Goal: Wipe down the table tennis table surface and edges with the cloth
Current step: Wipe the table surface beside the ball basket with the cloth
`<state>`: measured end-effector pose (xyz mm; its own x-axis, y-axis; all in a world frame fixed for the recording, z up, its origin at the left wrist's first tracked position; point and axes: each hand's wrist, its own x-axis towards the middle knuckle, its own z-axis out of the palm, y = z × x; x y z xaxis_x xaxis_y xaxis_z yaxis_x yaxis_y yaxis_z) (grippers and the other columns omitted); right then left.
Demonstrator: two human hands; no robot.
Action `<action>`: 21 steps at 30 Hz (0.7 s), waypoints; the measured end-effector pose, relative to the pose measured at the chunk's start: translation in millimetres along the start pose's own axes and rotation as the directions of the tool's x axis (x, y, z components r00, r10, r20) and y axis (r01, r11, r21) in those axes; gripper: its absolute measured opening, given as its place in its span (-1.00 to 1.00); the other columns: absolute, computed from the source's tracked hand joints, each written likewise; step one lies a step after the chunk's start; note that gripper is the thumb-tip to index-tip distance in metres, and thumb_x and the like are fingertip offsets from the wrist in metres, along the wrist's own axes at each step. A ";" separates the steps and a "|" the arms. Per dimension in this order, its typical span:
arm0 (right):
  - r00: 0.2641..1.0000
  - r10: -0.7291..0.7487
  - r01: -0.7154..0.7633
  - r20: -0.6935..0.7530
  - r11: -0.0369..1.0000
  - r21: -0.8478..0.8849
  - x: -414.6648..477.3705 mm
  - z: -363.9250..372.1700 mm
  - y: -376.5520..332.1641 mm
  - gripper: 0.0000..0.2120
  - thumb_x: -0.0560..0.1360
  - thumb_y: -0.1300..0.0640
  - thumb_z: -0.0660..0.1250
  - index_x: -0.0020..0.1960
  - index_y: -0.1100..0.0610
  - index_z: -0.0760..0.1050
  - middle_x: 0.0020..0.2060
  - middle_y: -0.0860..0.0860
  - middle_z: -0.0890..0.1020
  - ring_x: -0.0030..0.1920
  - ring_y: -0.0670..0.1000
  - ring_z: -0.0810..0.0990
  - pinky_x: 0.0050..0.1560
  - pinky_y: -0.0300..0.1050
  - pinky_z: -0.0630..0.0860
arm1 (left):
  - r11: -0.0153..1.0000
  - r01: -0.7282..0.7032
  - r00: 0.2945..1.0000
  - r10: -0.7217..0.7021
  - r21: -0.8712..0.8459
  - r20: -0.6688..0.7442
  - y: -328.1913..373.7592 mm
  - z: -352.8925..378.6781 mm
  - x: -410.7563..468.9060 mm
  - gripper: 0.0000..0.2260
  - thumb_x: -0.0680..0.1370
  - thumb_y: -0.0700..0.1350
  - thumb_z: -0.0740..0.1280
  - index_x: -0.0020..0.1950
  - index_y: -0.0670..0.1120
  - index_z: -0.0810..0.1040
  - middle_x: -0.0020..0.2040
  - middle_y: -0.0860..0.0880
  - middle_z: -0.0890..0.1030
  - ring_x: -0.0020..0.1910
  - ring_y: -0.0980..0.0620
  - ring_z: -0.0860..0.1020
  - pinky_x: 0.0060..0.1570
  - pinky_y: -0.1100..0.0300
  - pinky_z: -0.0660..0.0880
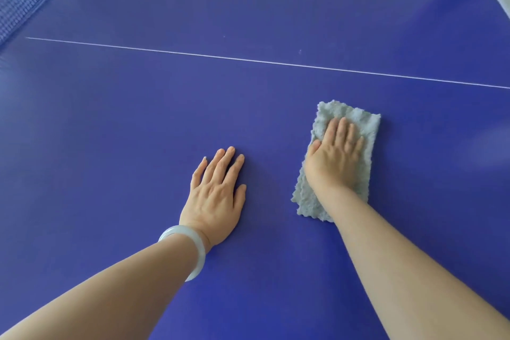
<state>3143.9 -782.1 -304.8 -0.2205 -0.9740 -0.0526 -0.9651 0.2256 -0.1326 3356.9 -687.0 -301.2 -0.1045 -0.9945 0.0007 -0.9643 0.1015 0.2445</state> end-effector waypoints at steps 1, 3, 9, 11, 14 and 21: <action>0.995 -0.097 0.097 -0.010 0.995 0.023 -12.9 4.3 -16.1 -0.41 0.64 0.01 -0.07 0.61 0.19 -0.09 0.60 0.14 -0.03 0.60 0.14 -0.09 0.56 0.17 -0.14 | 1.000 -0.001 1.000 0.001 0.003 -0.001 -0.4 0.1 -0.4 -0.50 0.66 0.05 0.00 0.60 -0.03 0.16 0.61 0.01 0.11 0.59 0.03 0.02 0.55 0.06 -0.16; 0.919 -0.394 0.394 0.001 0.919 0.010 -51.3 12.1 -31.8 -0.41 0.63 0.00 -0.09 0.61 0.19 -0.02 0.60 0.13 0.02 0.60 0.12 -0.06 0.57 0.17 -0.09 | 1.000 -0.006 1.000 0.006 0.011 -0.003 -1.7 0.2 -0.3 -0.51 0.66 0.05 0.01 0.60 -0.03 0.16 0.61 0.00 0.12 0.59 0.03 0.02 0.55 0.07 -0.17; 0.797 -0.603 0.604 0.046 0.796 -0.030 -21.5 0.4 41.8 -0.44 0.64 -0.04 -0.12 0.61 0.09 0.01 0.60 0.01 0.04 0.60 -0.02 -0.06 0.59 0.04 -0.09 | 1.000 -0.005 1.000 0.005 -0.015 0.008 1.6 -1.3 0.1 -0.45 0.62 0.10 -0.10 0.59 -0.03 0.19 0.60 0.01 0.12 0.59 0.04 0.02 0.56 0.02 -0.11; 0.950 -0.309 0.310 0.034 0.950 -0.041 15.8 -5.2 47.1 -0.44 0.66 -0.01 -0.10 0.62 0.10 -0.05 0.61 0.04 -0.01 0.60 0.02 -0.09 0.58 0.06 -0.14 | 1.000 -0.004 1.000 0.004 -0.009 0.013 1.4 -0.2 -0.2 -0.45 0.62 0.10 -0.11 0.59 -0.02 0.17 0.61 0.02 0.10 0.59 0.06 0.00 0.55 0.03 -0.12; 0.999 -0.038 0.038 0.008 0.999 0.004 22.0 0.5 6.6 -0.40 0.64 0.01 -0.04 0.62 0.16 -0.08 0.61 0.11 -0.03 0.60 0.10 -0.09 0.57 0.14 -0.18 | 1.000 -0.002 1.000 0.002 0.003 0.011 0.7 0.0 -0.4 -0.46 0.63 0.10 -0.10 0.60 -0.02 0.16 0.61 0.02 0.10 0.59 0.05 0.00 0.55 0.05 -0.15; 0.740 -0.670 0.667 0.052 0.742 0.073 -61.8 8.2 0.9 -0.43 0.64 -0.04 -0.06 0.61 0.12 0.06 0.60 0.03 0.07 0.60 0.00 -0.05 0.59 0.09 -0.03 | 1.000 -0.009 1.000 0.009 0.019 0.022 1.5 -1.7 0.7 -0.46 0.63 0.07 -0.12 0.59 -0.04 0.17 0.60 0.00 0.13 0.59 0.03 0.04 0.55 0.05 -0.16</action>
<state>3157.7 -721.5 -309.7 0.4911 -0.8711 -0.0019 -0.8526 -0.4803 -0.2060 3355.8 -687.6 -299.2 -0.1186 -0.9928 -0.0188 -0.9678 0.1114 0.2258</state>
